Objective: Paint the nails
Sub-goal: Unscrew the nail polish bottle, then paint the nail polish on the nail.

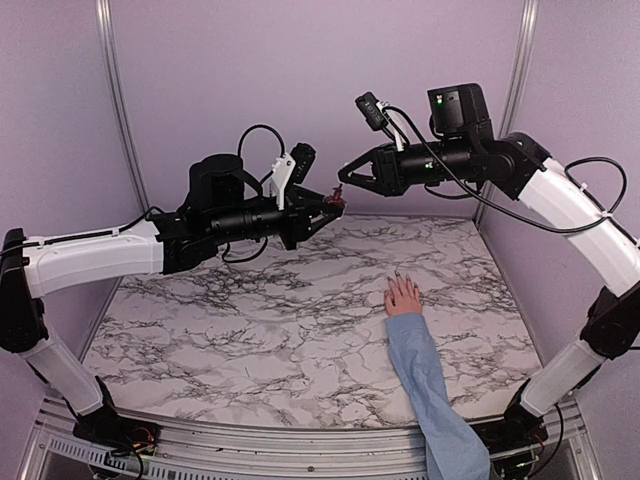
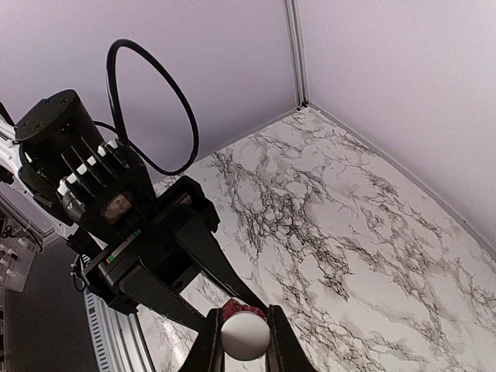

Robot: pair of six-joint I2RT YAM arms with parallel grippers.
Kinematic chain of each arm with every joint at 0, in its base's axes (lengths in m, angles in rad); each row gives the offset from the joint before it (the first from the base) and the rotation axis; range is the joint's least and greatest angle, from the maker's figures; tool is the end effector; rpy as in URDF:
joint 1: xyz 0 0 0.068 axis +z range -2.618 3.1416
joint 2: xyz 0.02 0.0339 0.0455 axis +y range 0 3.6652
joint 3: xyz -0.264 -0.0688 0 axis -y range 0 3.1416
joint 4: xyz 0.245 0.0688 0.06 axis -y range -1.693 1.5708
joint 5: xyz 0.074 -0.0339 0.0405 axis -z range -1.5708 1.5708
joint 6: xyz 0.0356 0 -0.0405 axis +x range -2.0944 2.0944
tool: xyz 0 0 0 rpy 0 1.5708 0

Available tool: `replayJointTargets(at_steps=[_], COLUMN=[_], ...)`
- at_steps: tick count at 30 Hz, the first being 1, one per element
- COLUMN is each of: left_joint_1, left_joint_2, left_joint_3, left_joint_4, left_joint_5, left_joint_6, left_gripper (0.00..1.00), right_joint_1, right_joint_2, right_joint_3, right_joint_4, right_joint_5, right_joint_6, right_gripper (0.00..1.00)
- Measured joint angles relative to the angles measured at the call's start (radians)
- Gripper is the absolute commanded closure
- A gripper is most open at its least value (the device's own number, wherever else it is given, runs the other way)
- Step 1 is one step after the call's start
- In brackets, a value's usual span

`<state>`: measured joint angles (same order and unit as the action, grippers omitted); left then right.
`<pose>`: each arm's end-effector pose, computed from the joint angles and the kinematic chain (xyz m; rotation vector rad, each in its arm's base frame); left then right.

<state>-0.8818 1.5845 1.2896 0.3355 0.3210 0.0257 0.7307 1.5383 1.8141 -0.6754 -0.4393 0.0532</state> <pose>0.2349 -0.3029 0.3681 0.9342 1.3065 -0.9179 0.2347 0.2306 0.4605 -0.9581 1.8149 0.9332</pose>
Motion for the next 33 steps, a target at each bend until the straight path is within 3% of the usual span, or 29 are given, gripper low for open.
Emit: replayJointTargets(at_steps=[21, 33], left_joint_1=[0.000, 0.004], left_joint_2=[0.000, 0.000], left_joint_3=[0.000, -0.011], left_joint_4=[0.000, -0.003], left_joint_5=[-0.009, -0.006], left_joint_6=[0.000, 0.000], left_gripper=[1.00, 1.00], right_joint_1=[-0.051, -0.157], right_joint_2=[-0.008, -0.051], right_joint_3=[0.000, -0.068], right_joint_4=[-0.014, 0.056], right_joint_5=[0.051, -0.138], right_joint_6=[0.010, 0.078], right_gripper=[1.00, 1.00])
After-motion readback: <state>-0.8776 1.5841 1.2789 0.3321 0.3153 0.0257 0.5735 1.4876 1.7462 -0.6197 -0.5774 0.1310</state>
